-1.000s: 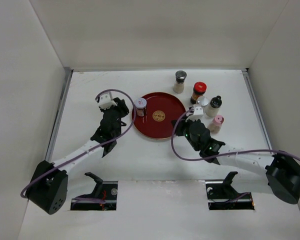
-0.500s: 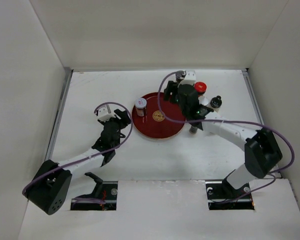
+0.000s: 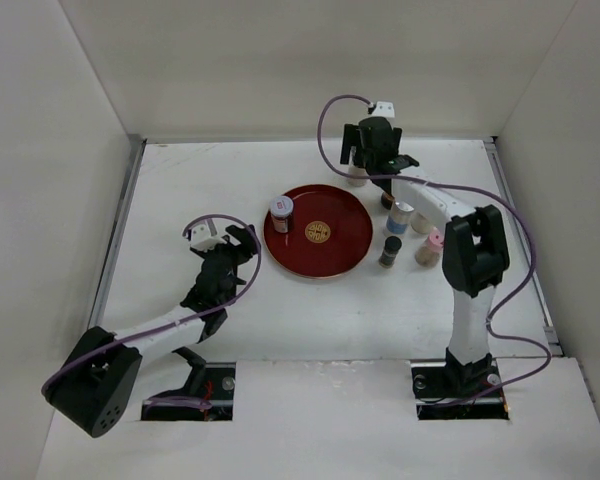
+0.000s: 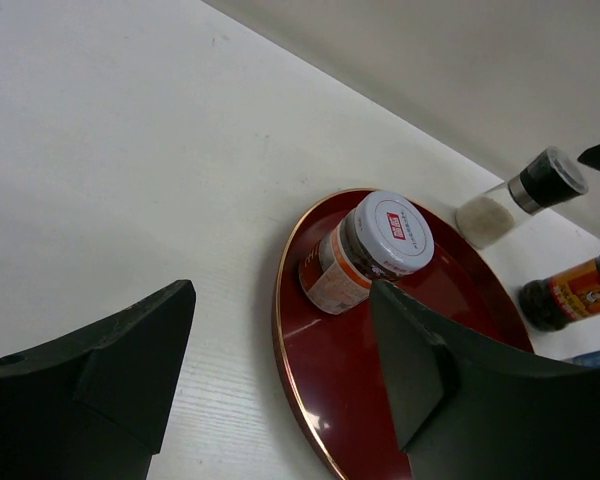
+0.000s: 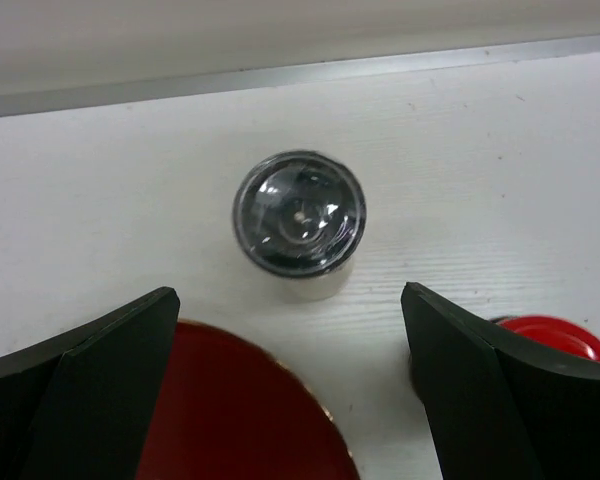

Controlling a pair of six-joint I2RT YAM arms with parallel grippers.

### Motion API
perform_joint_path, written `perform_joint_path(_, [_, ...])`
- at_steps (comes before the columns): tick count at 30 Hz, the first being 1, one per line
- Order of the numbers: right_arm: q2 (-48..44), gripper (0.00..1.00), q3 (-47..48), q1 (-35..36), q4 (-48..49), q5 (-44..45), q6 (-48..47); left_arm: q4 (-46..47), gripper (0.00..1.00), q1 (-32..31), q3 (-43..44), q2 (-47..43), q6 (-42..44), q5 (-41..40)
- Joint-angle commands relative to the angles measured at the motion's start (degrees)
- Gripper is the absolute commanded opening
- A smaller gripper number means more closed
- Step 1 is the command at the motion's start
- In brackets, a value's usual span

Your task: Organize the condiment bottles

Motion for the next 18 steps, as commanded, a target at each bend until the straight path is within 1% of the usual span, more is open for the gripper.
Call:
perform_joint_path(1, [2.8, 1.00, 6.9, -1.4, -3.7, -0.8, -2.4, 3.8, 0.70, -0.6, 0.6, 0.6, -0.5, 0.5])
perform_joint_path(5, [5.9, 1.00, 10.4, -2.2, -4.3, -2.9, -2.8, 3.8, 0.70, -0.5, 0.5, 0.5, -0.4, 0.5])
perform_joint_path(7, [7.8, 1.00, 12.4, -2.2, -4.8, -2.1, -3.7, 3.8, 0.70, -0.5, 0.4, 0.3, -0.4, 0.4])
perform_joint_path(10, [10.7, 1.00, 15.1, -1.9, -5.1, -2.1, -4.9, 3.9, 0.70, 0.1, 0.9, 2.3, -0.4, 0.5])
perform_joint_path(15, [14.1, 1.00, 18.1, -1.9, -4.6, -2.3, -5.0, 3.9, 0.70, -0.2, 1.3, 2.7, -0.3, 0.6])
perform_joint_path(18, [15.2, 0.97, 19.3, -1.9, -3.9, -0.6, -5.1, 3.9, 0.70, 0.2, 1.1, 2.6, -0.3, 0.6])
